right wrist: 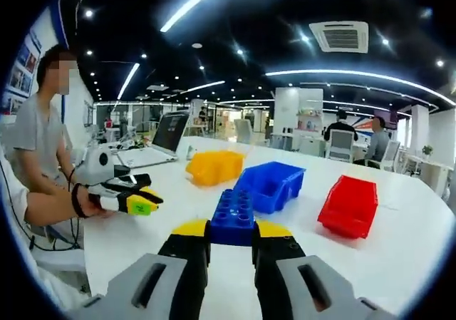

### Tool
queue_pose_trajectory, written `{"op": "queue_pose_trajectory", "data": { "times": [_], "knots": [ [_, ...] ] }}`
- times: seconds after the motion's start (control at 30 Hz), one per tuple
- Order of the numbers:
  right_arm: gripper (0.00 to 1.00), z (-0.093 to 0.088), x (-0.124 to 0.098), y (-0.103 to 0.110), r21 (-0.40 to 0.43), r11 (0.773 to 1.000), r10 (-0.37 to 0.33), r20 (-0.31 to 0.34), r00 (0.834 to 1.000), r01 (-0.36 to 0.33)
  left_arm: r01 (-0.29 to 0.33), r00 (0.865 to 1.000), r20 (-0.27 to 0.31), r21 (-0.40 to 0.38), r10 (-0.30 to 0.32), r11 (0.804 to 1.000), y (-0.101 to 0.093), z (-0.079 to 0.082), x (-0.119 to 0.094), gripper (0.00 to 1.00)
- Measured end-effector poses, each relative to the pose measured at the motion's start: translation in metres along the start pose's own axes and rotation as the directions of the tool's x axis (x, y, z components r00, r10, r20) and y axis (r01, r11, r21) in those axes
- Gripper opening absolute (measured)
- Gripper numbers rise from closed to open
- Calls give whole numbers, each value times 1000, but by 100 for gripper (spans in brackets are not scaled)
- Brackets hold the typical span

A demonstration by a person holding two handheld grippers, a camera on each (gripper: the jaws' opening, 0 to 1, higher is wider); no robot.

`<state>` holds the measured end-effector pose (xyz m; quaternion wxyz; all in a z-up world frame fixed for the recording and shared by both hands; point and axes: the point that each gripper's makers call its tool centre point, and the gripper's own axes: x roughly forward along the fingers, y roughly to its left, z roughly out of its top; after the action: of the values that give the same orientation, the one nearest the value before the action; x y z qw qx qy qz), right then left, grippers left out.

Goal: Take apart the toy blocks one by one and place each separated block into its matching bin, sorting the blocks by their type until all the connected pieces are disassembled and separated into the correct bins

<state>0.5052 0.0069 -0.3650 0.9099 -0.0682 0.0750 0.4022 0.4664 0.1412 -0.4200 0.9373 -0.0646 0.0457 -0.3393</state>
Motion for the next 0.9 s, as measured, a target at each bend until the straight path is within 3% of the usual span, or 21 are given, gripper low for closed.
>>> {"op": "queue_pose_trajectory", "data": {
  "times": [0.3,0.57,0.77,0.9],
  "knots": [
    [24,27,61,-26,-18,1000,-15,-14,1000,15,-11,1000,11,-1,11,1000,3,1,0,15],
    [24,43,126,-53,-99,994,-59,-55,997,53,-10,1000,3,36,10,999,1,-1,1,15],
    [24,33,166,-75,-80,992,-104,-108,989,96,-12,1000,10,45,12,999,1,1,1,15],
    [24,26,183,-85,-61,992,-116,-110,987,110,-10,1000,10,50,9,999,1,1,2,15]
  ]
}}
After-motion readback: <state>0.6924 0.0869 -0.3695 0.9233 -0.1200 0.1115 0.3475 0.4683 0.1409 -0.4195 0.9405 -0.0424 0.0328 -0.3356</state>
